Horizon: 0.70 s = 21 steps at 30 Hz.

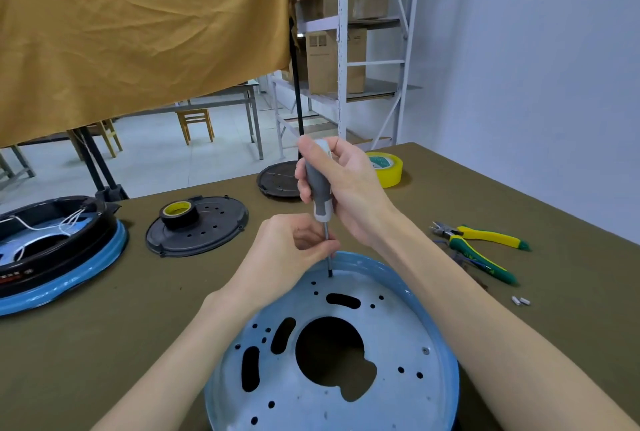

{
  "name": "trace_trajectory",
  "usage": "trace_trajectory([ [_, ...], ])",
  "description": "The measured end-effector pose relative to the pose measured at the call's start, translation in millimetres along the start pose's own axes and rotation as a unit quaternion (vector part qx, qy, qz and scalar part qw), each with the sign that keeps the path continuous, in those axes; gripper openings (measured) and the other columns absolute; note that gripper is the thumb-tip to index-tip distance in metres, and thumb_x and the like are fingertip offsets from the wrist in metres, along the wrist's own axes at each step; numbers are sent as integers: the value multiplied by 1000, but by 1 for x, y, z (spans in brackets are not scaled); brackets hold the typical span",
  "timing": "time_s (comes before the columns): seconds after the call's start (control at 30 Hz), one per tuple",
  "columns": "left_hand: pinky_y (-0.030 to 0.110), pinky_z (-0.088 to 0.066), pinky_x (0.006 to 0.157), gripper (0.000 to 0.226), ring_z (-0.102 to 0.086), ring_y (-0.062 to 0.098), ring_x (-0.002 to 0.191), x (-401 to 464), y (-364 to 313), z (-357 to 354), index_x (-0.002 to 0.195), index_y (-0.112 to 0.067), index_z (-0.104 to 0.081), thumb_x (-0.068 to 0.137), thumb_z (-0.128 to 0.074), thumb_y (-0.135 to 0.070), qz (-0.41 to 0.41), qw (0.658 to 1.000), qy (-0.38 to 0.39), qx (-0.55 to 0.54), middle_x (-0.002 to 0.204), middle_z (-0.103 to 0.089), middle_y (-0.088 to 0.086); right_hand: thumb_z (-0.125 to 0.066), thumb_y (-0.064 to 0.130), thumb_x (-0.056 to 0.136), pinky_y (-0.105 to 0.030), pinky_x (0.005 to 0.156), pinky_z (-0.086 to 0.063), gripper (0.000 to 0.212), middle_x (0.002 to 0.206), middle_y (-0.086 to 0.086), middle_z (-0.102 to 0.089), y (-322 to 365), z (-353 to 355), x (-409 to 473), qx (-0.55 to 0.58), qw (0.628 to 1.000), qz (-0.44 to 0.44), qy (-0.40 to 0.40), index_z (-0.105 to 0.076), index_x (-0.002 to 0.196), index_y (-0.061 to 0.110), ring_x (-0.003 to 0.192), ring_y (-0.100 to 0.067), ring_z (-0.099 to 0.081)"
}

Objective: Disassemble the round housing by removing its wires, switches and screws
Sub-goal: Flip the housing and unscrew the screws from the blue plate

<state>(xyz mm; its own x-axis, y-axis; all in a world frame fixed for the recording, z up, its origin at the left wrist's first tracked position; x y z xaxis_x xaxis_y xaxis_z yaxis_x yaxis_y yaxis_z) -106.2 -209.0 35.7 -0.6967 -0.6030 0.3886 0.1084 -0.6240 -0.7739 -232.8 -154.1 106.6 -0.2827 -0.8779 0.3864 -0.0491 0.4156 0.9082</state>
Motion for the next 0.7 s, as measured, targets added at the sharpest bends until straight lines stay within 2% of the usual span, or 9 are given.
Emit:
trace_trajectory([
  [0.07,19,-58,83,4,-76,6,84,-1,1,-1,94,-23,-77,93,-76,-19,-1,1000,22,-3,85,-80,-10,-66,35,99,-31,55,-50,29,82,-12,-68,0,0,1,4,1000,-3,-2,-59,94,7,61,-21,-60],
  [0.17,19,-57,91,17,-76,5,96,-3,0,-1,110,-20,-74,98,-66,-10,4,998,58,-29,99,-80,-13,-51,44,105,-33,58,-50,42,83,-8,-64,1,3,1,39,998,-49,6,-66,100,4,67,-20,-59],
  [0.27,19,-58,89,11,-77,5,91,-1,0,0,102,-23,-76,96,-72,-15,11,999,36,-26,92,-81,-12,-46,49,105,-34,58,-47,47,79,-9,-61,2,6,1,56,997,-51,-1,-63,107,5,62,-22,-55],
  [0.37,19,-59,83,4,-77,7,82,-1,1,0,91,-23,-78,90,-80,-20,12,1000,12,-22,83,-80,-8,-66,42,96,-34,55,-46,37,79,-12,-62,1,4,0,20,1000,-16,-1,-52,105,8,57,-23,-52],
  [0.43,19,-58,81,6,-76,6,82,-1,1,0,90,-23,-76,89,-81,-20,8,1000,8,-16,82,-79,-8,-72,35,94,-33,53,-47,34,81,-13,-64,-1,2,1,7,1000,0,-12,-52,103,9,57,-23,-54],
  [0.6,15,-55,90,19,-75,3,100,-3,-1,1,111,-18,-74,98,-65,-6,-14,998,42,-35,100,-80,-14,-66,47,95,-36,58,-50,38,79,-11,-65,-3,9,4,11,999,-28,-19,-69,91,9,68,-26,-57],
  [0.7,17,-56,89,14,-76,5,96,-2,0,2,104,-18,-75,97,-69,-8,-2,999,32,-42,95,-81,-11,-56,51,100,-36,62,-51,43,76,-6,-61,-5,10,5,25,999,-46,-10,-76,97,12,70,-22,-57],
])
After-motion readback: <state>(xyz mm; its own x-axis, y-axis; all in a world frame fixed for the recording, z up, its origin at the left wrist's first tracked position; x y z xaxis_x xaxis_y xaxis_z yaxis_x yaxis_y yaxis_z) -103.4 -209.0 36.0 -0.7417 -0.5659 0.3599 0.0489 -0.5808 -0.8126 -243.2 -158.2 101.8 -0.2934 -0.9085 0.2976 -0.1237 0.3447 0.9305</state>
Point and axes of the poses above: each hand's wrist, its own x-axis towards the middle knuckle, its own z-axis out of the back of the hand, y = z × x, the point moved 1 cm from there along x, towards the middle knuckle
